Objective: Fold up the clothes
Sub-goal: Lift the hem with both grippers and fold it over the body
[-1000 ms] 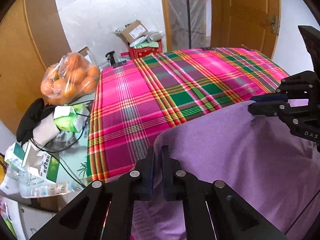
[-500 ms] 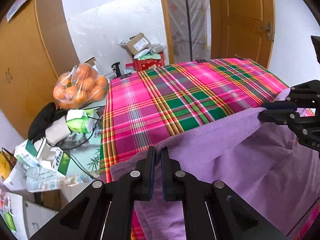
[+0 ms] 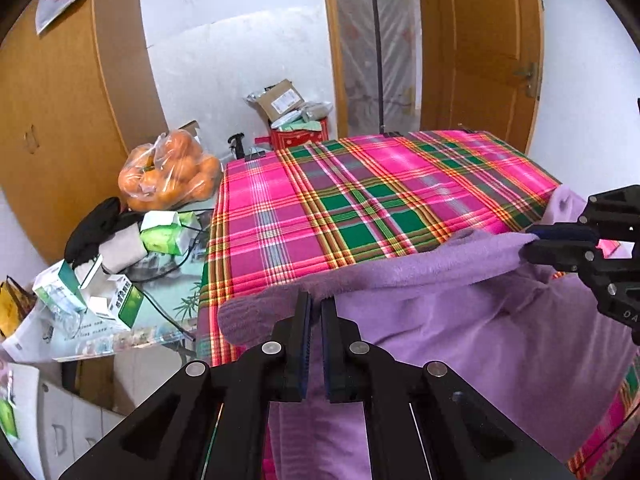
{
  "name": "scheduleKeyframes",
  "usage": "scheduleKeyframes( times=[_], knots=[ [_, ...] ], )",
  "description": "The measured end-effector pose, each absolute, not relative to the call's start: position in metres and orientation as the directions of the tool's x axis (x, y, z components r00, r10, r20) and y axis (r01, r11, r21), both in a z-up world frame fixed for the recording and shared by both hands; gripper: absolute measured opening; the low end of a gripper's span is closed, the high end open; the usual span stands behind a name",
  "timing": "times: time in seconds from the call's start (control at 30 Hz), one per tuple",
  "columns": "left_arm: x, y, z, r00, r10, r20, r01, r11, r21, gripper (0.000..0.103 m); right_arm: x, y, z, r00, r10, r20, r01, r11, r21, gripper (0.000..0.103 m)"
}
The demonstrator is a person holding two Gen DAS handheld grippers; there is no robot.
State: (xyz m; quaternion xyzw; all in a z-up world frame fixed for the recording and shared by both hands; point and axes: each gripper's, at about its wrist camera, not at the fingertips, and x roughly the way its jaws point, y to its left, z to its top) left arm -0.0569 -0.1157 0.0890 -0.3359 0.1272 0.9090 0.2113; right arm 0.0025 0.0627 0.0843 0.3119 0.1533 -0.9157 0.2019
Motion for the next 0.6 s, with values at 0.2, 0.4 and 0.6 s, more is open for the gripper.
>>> scheduleKeyframes(
  times=[0.2, 0.4, 0.6],
  knots=[
    [-0.028, -0.125, 0.095, -0.706, 0.315, -0.634, -0.460, -0.885, 0.072, 0.004, 0.030, 0.059, 0.088, -0.738, -0.284, -0.612, 0.463, -0.873, -0.154, 0.006],
    [0.003, -0.139, 0.093, -0.719, 0.330, -0.612, -0.450, -0.892, 0.049, 0.004, 0.057, 0.052, 0.086, -0.746, -0.279, -0.605, 0.464, -0.869, -0.172, 0.006],
    [0.025, -0.149, 0.086, -0.724, 0.342, -0.599, -0.435, -0.900, 0.012, 0.004, 0.080, 0.046, 0.081, -0.740, -0.278, -0.613, 0.471, -0.864, -0.176, 0.006]
  ],
)
